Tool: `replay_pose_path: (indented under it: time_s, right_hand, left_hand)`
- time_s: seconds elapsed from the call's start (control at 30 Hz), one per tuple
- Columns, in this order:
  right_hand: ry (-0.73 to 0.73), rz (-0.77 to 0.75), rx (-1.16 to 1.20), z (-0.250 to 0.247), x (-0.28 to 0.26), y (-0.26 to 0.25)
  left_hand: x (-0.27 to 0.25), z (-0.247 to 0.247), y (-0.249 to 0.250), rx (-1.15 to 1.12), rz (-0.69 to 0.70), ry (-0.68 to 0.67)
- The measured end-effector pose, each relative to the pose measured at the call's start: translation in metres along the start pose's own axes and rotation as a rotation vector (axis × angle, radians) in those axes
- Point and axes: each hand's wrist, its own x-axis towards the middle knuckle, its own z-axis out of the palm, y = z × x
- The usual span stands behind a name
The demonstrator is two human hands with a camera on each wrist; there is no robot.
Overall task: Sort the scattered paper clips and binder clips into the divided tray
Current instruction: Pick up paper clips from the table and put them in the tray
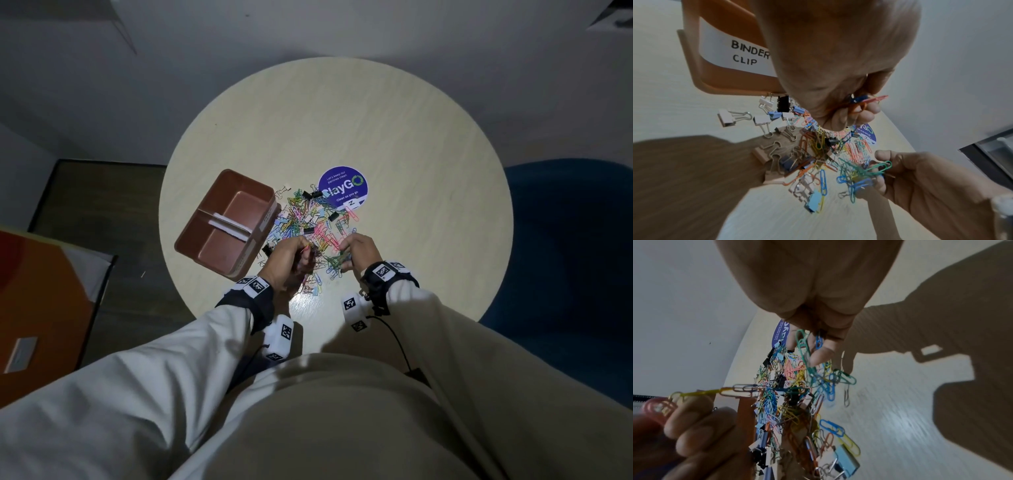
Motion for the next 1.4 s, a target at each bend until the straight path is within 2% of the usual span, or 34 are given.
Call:
replay_pose_path:
  time_s: [0.07, 0.13, 0.23, 0.37, 0.53, 0.67, 1.03, 1.23, 1.4]
  right_hand:
    - [-0.005, 0.034, 0.058, 0.002, -0.001, -0.001]
    - [-0.008, 0.008, 0.014, 0.006, 0.001, 0.004]
    - [0.005, -0.140, -0.266, 0.004, -0.005, 0.003]
    - [-0.020, -0.317, -0.558, 0.000, -0.008, 0.007]
    - [-0.136, -0.391, -0.980, 0.001, -0.009, 0.015]
    - [-0.174, -0.453, -1.204, 0.005, -0.010, 0.017]
    - [-0.146, -0.469, -1.067, 0.005, -0.008, 0.014]
    - [-0.087, -0.399, -0.887, 0.003, -0.006, 0.017]
    - [-0.056, -0.329, -0.819, 0.002, -0.004, 0.012]
  left_hand:
    - [0.001, -0.002, -0.001, 0.093, 0.039, 0.050]
    - [0.000, -0.005, -0.003, 0.224, 0.098, 0.093]
    - [0.002, -0.008, -0.004, 0.323, 0.154, 0.129]
    - [0.004, -0.011, -0.005, 0.445, 0.140, 0.159]
    - [0.005, -0.011, -0.003, 0.422, 0.172, 0.163]
    - [0.004, -0.008, 0.000, 0.348, 0.173, 0.171]
    - [0.008, -0.006, -0.006, 0.393, 0.151, 0.240]
    - [0.011, -0.011, -0.010, 0.418, 0.136, 0.208]
    - [0.013, -0.017, -0.020, 0.571, 0.063, 0.178]
